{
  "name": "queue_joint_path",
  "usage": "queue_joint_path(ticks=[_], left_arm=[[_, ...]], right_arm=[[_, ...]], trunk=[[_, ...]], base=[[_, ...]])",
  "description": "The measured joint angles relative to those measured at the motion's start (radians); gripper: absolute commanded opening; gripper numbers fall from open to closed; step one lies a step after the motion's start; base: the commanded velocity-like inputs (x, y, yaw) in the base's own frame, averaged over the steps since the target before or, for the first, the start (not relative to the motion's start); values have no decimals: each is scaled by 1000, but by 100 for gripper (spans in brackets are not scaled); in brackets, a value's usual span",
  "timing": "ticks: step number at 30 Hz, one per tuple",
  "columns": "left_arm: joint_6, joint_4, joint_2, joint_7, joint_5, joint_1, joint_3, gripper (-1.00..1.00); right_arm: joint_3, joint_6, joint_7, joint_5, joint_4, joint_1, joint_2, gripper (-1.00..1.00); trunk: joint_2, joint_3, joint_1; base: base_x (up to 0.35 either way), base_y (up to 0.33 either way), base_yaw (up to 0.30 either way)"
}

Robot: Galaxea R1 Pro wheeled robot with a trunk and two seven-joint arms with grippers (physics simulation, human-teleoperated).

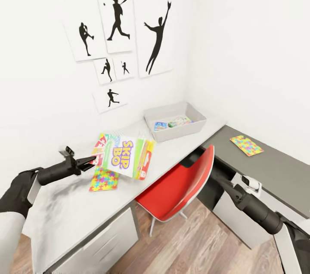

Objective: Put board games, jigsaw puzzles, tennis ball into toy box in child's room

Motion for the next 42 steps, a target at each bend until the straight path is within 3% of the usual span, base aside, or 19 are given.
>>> queue_joint_path(ticks=[2, 4, 8, 11, 30, 42], left_arm=[[27, -73, -31, 0, 1, -2, -1, -100], [38, -89, -55, 0, -5, -8, -3, -100], [43, -97, -112, 151, -11, -52, -1, -100], [42, -98, -127, 200, -5, -62, 2, -100], [38, -99, -136, 226, 0, -66, 3, -100], [36, -100, -136, 226, -3, -66, 3, -100]], right_arm=[[-2, 2, 0, -2, 0, 0, -2, 100], [-6, 3, 1, -4, 0, 0, -3, 100], [-44, 7, 5, -8, 0, 0, -3, 100], [-68, 8, 9, -10, 4, 0, -4, 100], [-86, 10, 15, -2, 5, 0, -3, 100], [-86, 7, 15, 0, 5, 0, -2, 100]], trunk=[[0, 1, 0], [0, 2, 0], [0, 3, 0], [0, 3, 0], [0, 9, 0], [0, 9, 0]], base=[[0, 0, 251], [0, 0, 171], [0, 0, 54], [0, -16, 12], [5, -212, 24], [204, -225, 1]])
